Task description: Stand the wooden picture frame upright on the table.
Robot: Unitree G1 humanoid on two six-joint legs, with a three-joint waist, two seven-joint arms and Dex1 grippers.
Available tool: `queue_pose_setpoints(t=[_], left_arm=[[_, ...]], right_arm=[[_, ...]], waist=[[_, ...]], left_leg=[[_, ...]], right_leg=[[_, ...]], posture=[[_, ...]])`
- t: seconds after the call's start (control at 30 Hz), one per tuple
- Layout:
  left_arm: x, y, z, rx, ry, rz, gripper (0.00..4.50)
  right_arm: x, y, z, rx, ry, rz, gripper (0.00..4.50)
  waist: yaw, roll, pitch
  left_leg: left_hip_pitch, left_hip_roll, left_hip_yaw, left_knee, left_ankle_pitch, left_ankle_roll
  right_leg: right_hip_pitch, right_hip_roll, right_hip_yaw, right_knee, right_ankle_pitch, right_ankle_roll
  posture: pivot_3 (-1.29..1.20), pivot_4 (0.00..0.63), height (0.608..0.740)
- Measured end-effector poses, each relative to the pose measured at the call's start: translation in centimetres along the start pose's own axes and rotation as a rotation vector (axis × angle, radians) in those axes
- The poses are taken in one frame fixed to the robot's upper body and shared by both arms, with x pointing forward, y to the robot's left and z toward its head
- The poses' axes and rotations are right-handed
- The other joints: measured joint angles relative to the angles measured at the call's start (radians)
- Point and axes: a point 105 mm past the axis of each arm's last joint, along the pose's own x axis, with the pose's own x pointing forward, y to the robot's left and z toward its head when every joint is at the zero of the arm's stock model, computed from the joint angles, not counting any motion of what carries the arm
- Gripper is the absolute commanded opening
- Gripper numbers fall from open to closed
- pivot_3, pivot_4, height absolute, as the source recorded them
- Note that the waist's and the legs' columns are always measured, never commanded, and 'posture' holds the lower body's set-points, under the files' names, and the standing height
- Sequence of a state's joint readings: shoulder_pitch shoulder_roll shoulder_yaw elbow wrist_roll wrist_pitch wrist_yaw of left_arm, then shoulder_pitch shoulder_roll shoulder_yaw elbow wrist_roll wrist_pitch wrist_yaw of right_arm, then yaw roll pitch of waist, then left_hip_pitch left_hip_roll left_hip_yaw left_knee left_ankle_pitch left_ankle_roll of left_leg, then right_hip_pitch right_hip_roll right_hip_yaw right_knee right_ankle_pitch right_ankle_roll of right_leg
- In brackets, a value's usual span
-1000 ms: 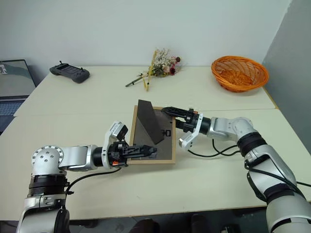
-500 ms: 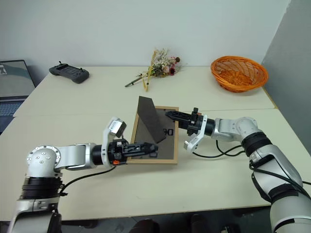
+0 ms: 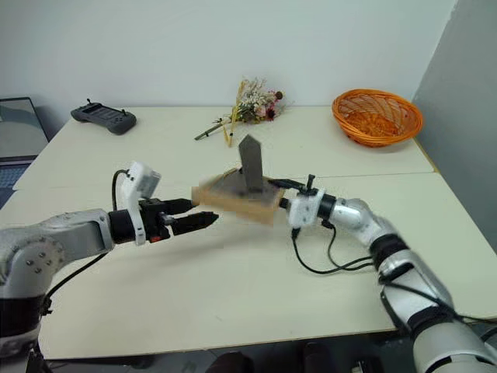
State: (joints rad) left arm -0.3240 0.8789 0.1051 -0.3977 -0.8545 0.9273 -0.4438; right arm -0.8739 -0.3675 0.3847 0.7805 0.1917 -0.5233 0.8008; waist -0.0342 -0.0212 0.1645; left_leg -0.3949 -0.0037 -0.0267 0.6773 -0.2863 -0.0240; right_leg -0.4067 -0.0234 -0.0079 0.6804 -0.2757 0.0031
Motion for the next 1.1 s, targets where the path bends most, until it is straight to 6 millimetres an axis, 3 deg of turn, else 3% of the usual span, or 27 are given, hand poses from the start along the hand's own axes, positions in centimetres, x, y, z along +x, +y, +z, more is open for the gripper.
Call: queue_pose_setpoints(t=[0.13,0.23,0.33,0.47,0.63,0.7,0.9,1.0,1.1], left_arm=[[0.0,-0.5,-0.3,0.09,-0.057,0.064,4.5],[0.2,-0.6,-0.2,0.109,-0.109,0.1,4.5],[0.5,-0.3,-0.5,0.131,-0.132,0.149,4.5],[1.3,-0.4,-1.1,0.116,-0.142,0.158,4.5],[1.9,-1.1,-1.5,0.099,-0.144,0.125,4.5],[2.1,-1.3,-1.6,0.097,-0.144,0.111,4.5],[2.5,-1.4,-2.2,0.075,-0.123,0.087,4.5],[2.8,-0.9,-2.8,0.056,-0.102,0.093,4.5],[3.0,-0.2,-3.0,0.05,-0.09,0.104,4.5]], right_arm=[[-0.2,-1.4,1.0,0.42,-0.037,0.043,1.29],[0.9,-0.4,1.0,0.572,-0.02,0.116,1.29],[1.5,1.1,-0.2,0.722,0.027,0.165,1.29],[1.7,3.2,-2.1,0.79,0.096,0.191,1.29],[1.2,5.1,-4.3,0.748,0.155,0.184,1.29],[1.1,5.2,-4.4,0.738,0.149,0.184,2.0],[0.4,6.3,-5.3,0.755,0.182,0.199,3.46],[-0.4,6.2,-5.4,0.68,0.206,0.203,4.17],[-2.7,5.5,-6.0,0.593,0.258,0.175,4.47]], waist=[[0.01,0.0,0.0],[0.012,0.0,0.0],[0.012,0.0,0.0],[0.015,0.0,0.0],[0.015,0.0,0.0],[0.014,0.0,0.0],[0.014,0.0,0.0],[0.015,0.0,0.0],[0.026,0.0,0.0]], left_leg=[[0.0,0.0,-0.001,0.0,-0.002,0.003],[0.001,-0.001,-0.001,0.0,-0.002,0.004],[0.0,-0.001,0.0,-0.001,-0.002,0.003],[-0.003,-0.002,0.0,0.0,-0.002,0.003],[-0.003,-0.002,0.001,0.0,-0.002,0.003],[-0.003,-0.002,0.0,0.0,-0.002,0.003],[-0.002,-0.002,0.0,0.0,-0.002,0.003],[-0.002,-0.002,0.0,0.0,-0.002,0.003],[-0.002,-0.002,0.0,0.001,-0.002,0.003]], right_leg=[[0.0,0.0,-0.001,0.0,0.0,0.0],[-0.001,-0.001,-0.001,0.0,0.0,0.0],[-0.001,-0.001,-0.001,0.0,0.0,0.0],[-0.004,-0.001,-0.001,0.001,0.0,0.0],[-0.004,-0.001,-0.001,0.001,0.0,0.0],[-0.004,-0.001,-0.001,0.001,0.0,0.0],[-0.003,-0.001,-0.001,0.001,0.0,0.0],[-0.003,-0.001,-0.001,0.002,0.0,0.0],[-0.003,-0.001,-0.002,0.001,0.0,0.0]], posture=[[0.0,0.15,0.74],[0.0,0.15,0.74],[0.0,0.15,0.74],[0.0,0.15,0.74],[0.0,0.15,0.74],[0.0,0.15,0.74],[0.0,0.15,0.74],[0.0,0.15,0.74],[0.0,0.15,0.74]])
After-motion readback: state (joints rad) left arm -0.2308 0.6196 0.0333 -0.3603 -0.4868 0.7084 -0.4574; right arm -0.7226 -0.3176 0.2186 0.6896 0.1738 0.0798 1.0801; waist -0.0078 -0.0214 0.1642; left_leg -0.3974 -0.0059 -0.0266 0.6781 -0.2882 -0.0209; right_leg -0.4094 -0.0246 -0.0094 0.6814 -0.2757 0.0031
